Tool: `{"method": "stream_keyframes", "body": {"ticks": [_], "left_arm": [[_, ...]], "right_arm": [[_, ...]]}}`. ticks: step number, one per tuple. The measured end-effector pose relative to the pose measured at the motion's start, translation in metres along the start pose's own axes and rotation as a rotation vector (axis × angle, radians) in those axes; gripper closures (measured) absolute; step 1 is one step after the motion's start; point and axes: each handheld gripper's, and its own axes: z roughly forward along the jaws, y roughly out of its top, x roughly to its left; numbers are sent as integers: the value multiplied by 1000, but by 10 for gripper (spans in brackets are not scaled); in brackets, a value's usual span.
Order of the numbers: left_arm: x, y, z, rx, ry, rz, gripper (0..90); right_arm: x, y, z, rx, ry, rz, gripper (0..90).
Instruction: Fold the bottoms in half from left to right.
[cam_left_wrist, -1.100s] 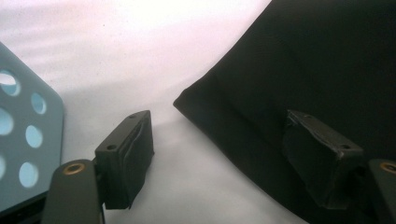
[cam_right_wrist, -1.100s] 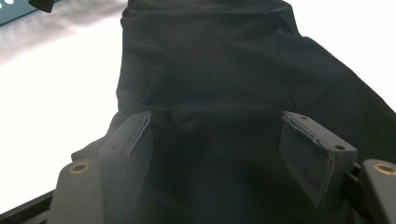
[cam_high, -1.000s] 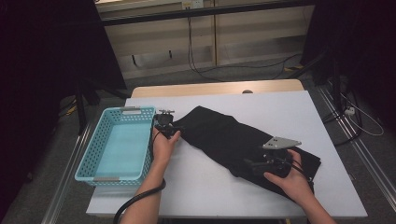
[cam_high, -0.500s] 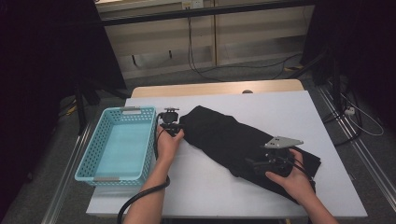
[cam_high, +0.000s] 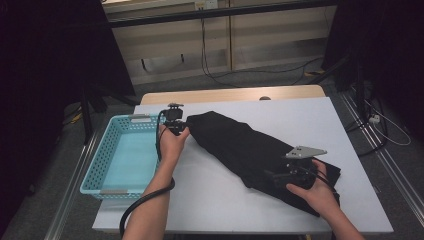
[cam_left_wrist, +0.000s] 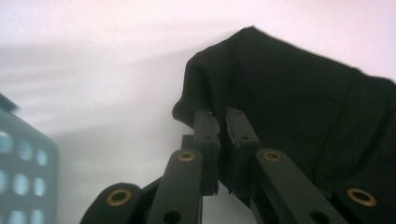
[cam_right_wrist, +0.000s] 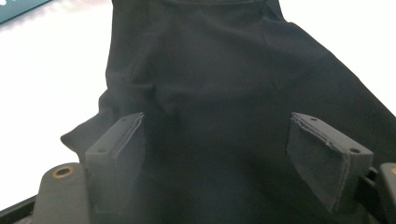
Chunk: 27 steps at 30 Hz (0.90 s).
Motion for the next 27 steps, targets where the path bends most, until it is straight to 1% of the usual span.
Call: {"method": "stream_keyframes", "body": {"ticks": [3,4,6,7,8,9,10,11,12,14,16,19,20,22,24,27], "left_arm": [[7,5,-6,-15,27,-2,848],[11,6,-8,-16,44,2,848],[18,10,-13,-27,69,-12,848],[21,13,-17,-28,80,2,848],[23,15,-20,-36,85,-6,848],[23,17,-23,-42,77,-11,848],[22,19,-25,-41,61,-9,847],[20,19,-27,-45,45,-19,847],[17,19,-29,-56,35,-17,846],[9,18,-29,-67,1,-2,846],[1,15,-29,-77,-25,14,846],[-9,10,-26,-87,-89,14,846],[-12,8,-25,-94,-121,12,846],[-19,3,-22,-90,-167,20,846],[-26,-1,-20,-92,-201,36,846],[-40,-8,-18,-88,-235,75,846]], "right_arm": [[0,0,0,7,6,-1,193],[0,-1,0,8,7,1,193],[-1,-1,0,8,6,2,190],[-1,-2,0,8,5,4,188],[-2,-2,0,8,5,7,188],[-3,-2,0,6,4,7,188],[-3,-2,0,5,4,6,188],[-3,-2,0,6,7,9,188],[-4,-1,0,3,7,6,185],[-4,-1,1,2,4,9,178],[-3,-1,2,1,4,3,177],[-2,-1,3,3,7,3,175],[-2,-1,3,5,9,0,175],[-2,-2,3,8,8,3,175],[-3,-3,4,12,9,0,175],[-4,-3,4,13,3,1,175]]}}
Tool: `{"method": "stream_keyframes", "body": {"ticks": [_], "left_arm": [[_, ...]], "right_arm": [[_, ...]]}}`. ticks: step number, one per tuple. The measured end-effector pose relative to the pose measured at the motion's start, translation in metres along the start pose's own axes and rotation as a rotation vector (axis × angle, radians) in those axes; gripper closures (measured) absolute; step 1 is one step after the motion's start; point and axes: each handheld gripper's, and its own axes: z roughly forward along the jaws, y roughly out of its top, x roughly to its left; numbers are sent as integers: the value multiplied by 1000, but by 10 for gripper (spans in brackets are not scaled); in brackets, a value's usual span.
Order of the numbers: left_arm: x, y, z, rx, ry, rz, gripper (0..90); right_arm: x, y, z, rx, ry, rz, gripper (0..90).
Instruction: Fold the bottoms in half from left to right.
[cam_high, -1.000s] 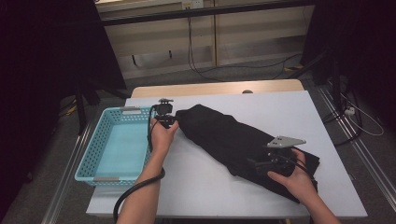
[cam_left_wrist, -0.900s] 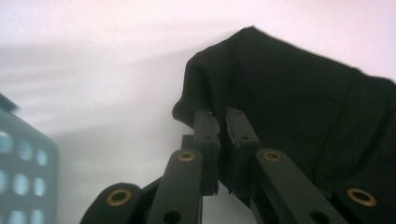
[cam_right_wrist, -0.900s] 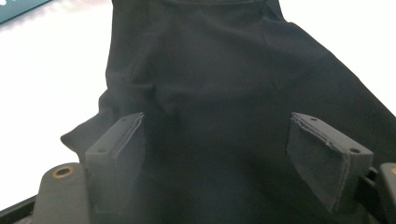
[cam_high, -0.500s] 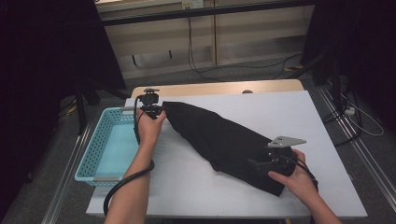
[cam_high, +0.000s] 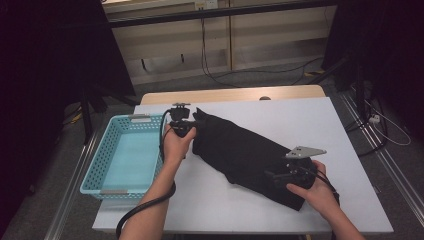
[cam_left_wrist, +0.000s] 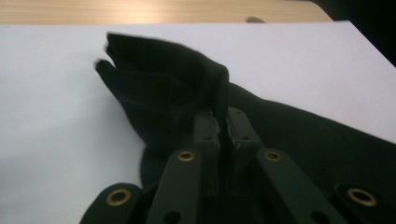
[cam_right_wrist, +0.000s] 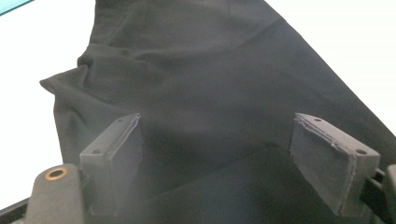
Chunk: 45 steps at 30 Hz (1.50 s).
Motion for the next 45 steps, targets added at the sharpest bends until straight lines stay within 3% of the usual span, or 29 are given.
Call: {"method": "stream_keyframes", "body": {"ticks": [8,11,16,19,25,35,37,39,42,45], "left_arm": [[-29,-26,18,29,-105,77,847],[-34,-37,21,44,-129,104,846],[-38,-50,23,53,-166,111,845],[-43,-53,23,41,-160,145,844],[-53,-54,21,24,-201,152,844],[-78,-60,12,60,-268,233,832],[-82,-60,13,70,-278,256,748],[-80,-60,13,60,-220,288,556],[-71,-58,13,65,-182,267,319],[-65,-55,9,46,-153,263,258]], "right_arm": [[-1,-1,2,8,-13,-4,175],[-2,-2,2,10,-14,-2,175],[-3,-2,2,14,-21,0,173],[-3,-2,2,13,-23,-2,173],[-4,-2,3,12,-27,3,175],[-4,-1,4,7,-31,-4,177],[-4,0,4,-2,-35,0,178],[-4,2,5,-11,-36,3,174],[0,7,7,-21,-33,-8,173],[4,13,12,-20,-22,-21,188]]}}
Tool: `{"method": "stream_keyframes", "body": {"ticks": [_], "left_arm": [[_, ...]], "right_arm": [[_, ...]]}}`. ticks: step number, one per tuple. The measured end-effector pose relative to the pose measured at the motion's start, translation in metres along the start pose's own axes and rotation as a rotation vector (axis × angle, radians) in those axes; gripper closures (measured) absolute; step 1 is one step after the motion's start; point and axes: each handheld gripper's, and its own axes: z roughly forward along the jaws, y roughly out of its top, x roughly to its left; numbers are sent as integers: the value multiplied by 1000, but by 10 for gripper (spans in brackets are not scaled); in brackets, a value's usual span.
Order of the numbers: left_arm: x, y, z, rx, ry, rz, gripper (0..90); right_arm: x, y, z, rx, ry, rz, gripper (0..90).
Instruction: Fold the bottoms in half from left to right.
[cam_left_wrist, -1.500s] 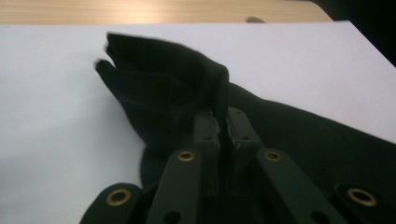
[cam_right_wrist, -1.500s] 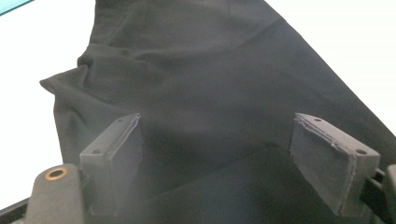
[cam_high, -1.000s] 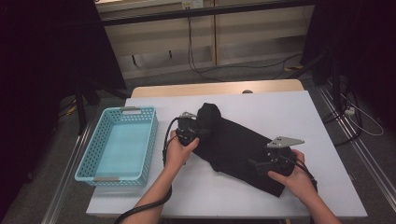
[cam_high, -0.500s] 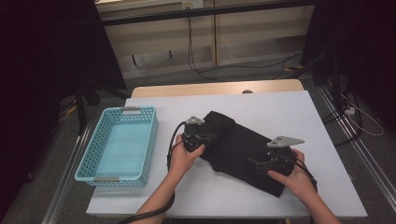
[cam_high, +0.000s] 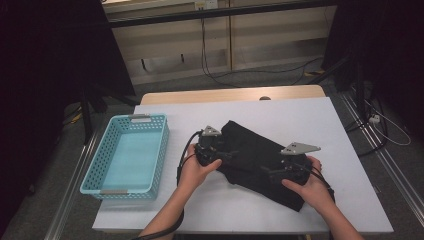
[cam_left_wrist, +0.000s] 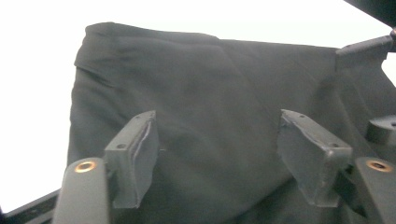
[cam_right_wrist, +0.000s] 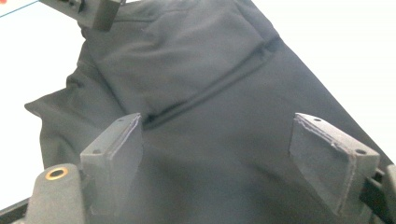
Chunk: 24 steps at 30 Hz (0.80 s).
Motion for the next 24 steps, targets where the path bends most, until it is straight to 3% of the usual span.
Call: {"method": "stream_keyframes", "body": {"ticks": [6,12,20,24], "left_arm": [[11,0,-9,5,57,16,156],[18,-2,-14,20,73,13,129],[26,-2,-21,17,100,13,116],[29,-2,-22,31,120,21,110]], "right_arm": [[12,12,14,16,41,-38,319],[28,18,25,24,100,-71,502],[40,17,41,80,124,-111,554],[42,16,46,96,115,-124,702]]}}
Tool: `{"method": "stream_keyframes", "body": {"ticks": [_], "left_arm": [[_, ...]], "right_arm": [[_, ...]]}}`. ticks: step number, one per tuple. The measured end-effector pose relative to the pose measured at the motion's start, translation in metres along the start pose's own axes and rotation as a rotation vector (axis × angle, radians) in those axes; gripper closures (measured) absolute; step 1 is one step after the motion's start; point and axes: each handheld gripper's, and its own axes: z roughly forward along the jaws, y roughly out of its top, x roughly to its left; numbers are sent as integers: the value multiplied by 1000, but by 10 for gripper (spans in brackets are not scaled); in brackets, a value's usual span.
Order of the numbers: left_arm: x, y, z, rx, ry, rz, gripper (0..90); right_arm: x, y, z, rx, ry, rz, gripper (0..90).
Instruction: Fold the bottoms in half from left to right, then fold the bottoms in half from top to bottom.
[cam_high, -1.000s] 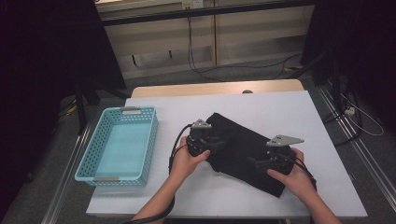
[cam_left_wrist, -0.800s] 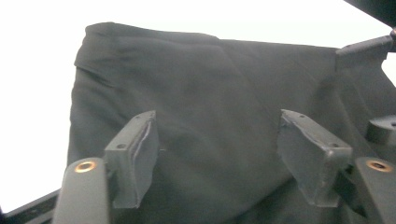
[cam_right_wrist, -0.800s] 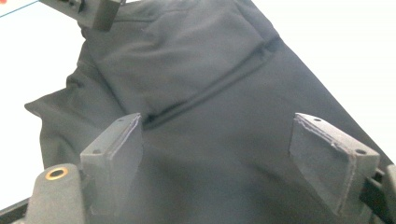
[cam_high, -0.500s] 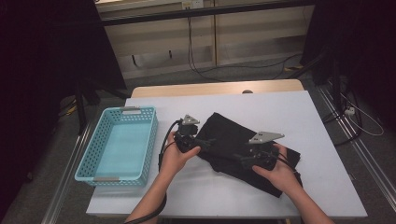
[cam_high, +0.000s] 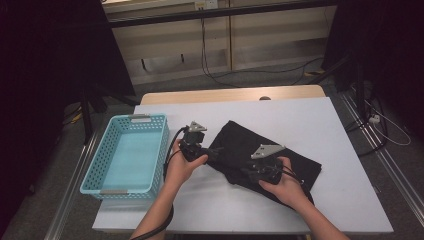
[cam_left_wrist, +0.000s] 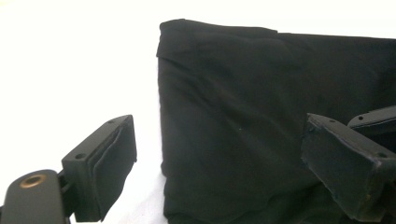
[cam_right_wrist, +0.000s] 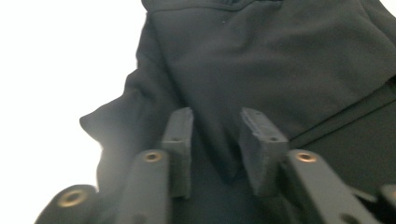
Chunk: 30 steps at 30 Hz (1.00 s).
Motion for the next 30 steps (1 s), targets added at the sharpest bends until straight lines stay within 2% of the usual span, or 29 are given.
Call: {"method": "stream_keyframes", "body": {"ticks": [4,6,13,20,30], "left_arm": [[3,-1,-1,3,8,1,104],[5,-1,-3,4,13,0,101],[8,-2,-6,-3,19,-7,101],[10,-4,-4,13,33,0,89],[15,-7,-7,20,44,-9,80]], "right_arm": [[-2,-1,2,11,-2,-7,869],[-3,0,1,3,3,-2,887],[-7,0,-2,0,-1,7,893],[-11,0,-13,-34,6,27,894],[-11,-3,-23,-48,5,23,894]]}}
